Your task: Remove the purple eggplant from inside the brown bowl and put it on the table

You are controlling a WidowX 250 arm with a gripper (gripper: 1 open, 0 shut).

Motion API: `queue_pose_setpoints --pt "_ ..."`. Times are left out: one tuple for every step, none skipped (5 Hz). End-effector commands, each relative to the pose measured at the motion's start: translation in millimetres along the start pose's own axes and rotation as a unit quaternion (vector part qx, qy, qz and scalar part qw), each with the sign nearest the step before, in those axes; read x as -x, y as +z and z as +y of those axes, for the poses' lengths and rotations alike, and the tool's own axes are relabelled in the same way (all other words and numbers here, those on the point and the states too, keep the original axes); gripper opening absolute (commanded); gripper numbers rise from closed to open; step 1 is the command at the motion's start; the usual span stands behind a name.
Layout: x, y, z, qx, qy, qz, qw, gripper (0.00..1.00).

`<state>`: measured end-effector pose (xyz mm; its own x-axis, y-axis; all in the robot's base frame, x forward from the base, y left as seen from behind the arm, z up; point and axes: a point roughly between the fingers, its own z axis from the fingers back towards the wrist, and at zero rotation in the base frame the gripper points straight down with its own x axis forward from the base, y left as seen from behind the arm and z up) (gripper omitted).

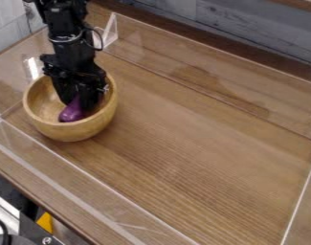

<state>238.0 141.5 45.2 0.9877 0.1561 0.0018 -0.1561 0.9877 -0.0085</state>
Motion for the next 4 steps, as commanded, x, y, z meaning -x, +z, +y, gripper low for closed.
queue_pose_setpoints --pt "-5.5 21.2 4 -0.008 0.007 -0.028 0.9995 0.00" --pt "-4.6 26.9 4 -0.006 0.010 -0.030 0.9995 0.00" --pt "-4.0 33.8 3 -0.005 0.013 -0.034 0.9993 0.00" --pt "-3.5 39.1 3 -0.003 0.015 -0.036 0.9992 0.00"
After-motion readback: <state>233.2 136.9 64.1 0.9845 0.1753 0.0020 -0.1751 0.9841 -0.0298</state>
